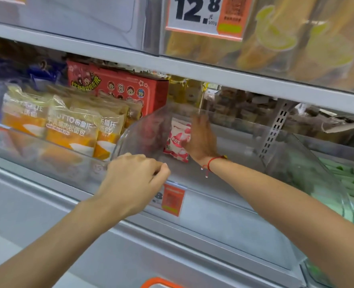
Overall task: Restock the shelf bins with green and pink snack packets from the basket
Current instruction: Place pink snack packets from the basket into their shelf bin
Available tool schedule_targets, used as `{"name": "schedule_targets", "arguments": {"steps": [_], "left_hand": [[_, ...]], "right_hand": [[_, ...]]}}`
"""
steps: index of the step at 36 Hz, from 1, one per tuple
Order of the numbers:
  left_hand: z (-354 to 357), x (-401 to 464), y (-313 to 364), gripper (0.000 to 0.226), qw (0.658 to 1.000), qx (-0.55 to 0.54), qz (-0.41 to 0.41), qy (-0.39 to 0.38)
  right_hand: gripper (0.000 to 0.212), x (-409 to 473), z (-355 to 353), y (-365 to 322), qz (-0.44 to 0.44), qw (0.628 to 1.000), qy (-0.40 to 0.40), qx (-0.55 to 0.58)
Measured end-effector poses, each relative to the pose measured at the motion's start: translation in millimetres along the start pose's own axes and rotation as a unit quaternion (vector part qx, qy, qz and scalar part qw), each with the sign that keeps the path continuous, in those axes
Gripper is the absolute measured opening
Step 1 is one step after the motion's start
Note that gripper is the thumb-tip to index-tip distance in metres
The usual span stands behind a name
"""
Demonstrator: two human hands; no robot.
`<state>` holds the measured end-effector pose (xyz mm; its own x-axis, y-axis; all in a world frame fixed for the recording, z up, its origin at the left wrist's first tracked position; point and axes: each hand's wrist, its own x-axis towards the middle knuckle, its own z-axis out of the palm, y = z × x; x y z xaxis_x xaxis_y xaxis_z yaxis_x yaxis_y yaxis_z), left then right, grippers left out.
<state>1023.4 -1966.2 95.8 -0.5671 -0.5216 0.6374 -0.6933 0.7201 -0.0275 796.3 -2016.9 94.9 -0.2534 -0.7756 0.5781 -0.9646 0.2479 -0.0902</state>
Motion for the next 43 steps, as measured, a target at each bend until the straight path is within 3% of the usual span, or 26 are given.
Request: {"name": "schedule_targets", "arguments": {"steps": [2, 4, 7, 9, 19, 25, 28, 35, 40, 43], "left_hand": [[1, 1, 0, 0.044, 1.0, -0.009, 0.006, 0.005], [3, 0, 0, 0.044, 0.999, -0.032, 0.014, 0.009], [3, 0, 0, 0.041, 0.999, -0.043, 0.012, 0.022], [3, 0, 1, 0.04, 0.998, -0.049, 0.013, 0.032], [11, -1, -2, 0.04, 0.998, -0.046, 0.007, 0.037], [14, -2, -2, 0.054, 0.997, -0.077, -0.001, 0.022], [12, -2, -2, 0.061, 0.995, -0.094, 0.006, 0.014], [6, 0, -2, 0.062, 0.989, -0.145, 0.024, -0.009], [-16, -21, 26, 0.022, 0.978, -0.144, 0.043, 0.148], [-24, -56, 48, 0.022, 0.964, -0.192, 0.008, 0.186]], "right_hand": [[0.059, 3, -5, 0, -0.138, 0.979, 0.035, -0.143], [0.04, 1, -9, -2, -0.184, 0.963, 0.004, -0.196], [0.045, -6, -1, 2, -0.166, 0.972, -0.107, -0.128], [0.055, -6, 3, 6, -0.168, 0.971, -0.139, -0.095], [0.051, 3, 5, -8, -0.187, 0.965, -0.106, -0.15], [0.072, -2, -9, 2, -0.151, 0.958, -0.221, -0.105], [0.075, -16, -30, 4, -0.118, 0.964, -0.235, -0.043], [0.04, -75, -106, -12, -0.114, 0.97, -0.175, 0.122], [0.012, -136, -168, -35, -0.141, 0.966, -0.057, 0.207], [0.005, -183, -178, -37, -0.172, 0.964, 0.01, 0.202]]}}
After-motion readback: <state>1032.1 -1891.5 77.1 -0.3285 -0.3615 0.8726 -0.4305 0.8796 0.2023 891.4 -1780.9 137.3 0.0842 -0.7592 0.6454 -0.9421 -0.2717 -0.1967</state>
